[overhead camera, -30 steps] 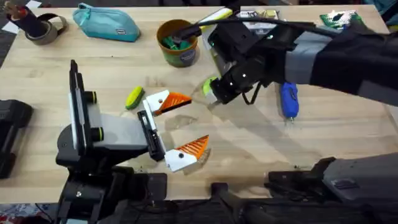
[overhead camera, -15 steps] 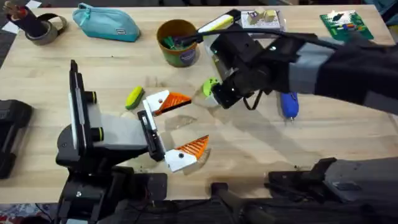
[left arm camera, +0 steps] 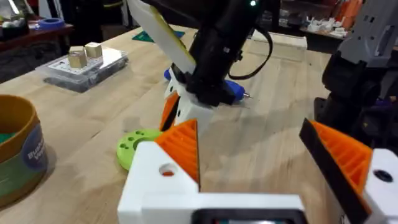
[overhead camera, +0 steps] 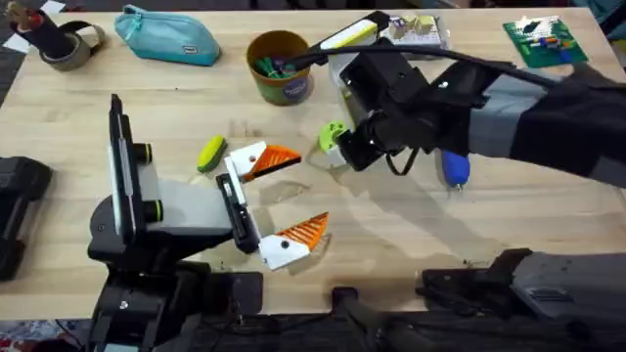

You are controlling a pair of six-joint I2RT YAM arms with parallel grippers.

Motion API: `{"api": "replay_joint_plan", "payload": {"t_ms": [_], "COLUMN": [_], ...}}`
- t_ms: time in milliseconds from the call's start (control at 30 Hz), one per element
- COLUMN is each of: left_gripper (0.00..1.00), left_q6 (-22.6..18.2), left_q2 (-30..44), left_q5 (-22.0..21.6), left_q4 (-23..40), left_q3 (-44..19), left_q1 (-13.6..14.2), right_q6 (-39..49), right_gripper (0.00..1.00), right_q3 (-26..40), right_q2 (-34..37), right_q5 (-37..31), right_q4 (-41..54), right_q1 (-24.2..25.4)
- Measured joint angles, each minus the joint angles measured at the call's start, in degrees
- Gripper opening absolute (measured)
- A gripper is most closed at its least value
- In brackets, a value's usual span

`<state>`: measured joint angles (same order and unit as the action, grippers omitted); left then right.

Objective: Pick up the gripper from the table and insert it into the empty holder that is missing its gripper. Then pick up a screw, insert it into the mounting hole, and use the screwdriver to tighten it. Finally, clean up the table by picking up the vegetable and placing it into the bucket.

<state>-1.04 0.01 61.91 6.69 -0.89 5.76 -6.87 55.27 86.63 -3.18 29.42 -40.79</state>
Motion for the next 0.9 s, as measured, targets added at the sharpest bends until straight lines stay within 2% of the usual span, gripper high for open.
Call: {"api": "replay_joint_plan", "payload": {"t_ms": [467,900], "left_gripper": [0.992,0.992], "left_q6": [0.0,0.0], "left_q2": [0.0,-0.01], "left_q5": [0.0,0.0], "left_q4": [0.0,0.01], "left_q3": [0.0,0.0], "left_q1": [0.0,0.0], "right_q6": [0.03,0.04], "right_gripper": [0.34,0.34], "right_q3": [1.06,1.6], "right_q2": [4.76,5.56], "right_q5": [0.0,-0.02], "right_q4": [-0.84,-2.05], "right_q1": [0.06,0.06]}}
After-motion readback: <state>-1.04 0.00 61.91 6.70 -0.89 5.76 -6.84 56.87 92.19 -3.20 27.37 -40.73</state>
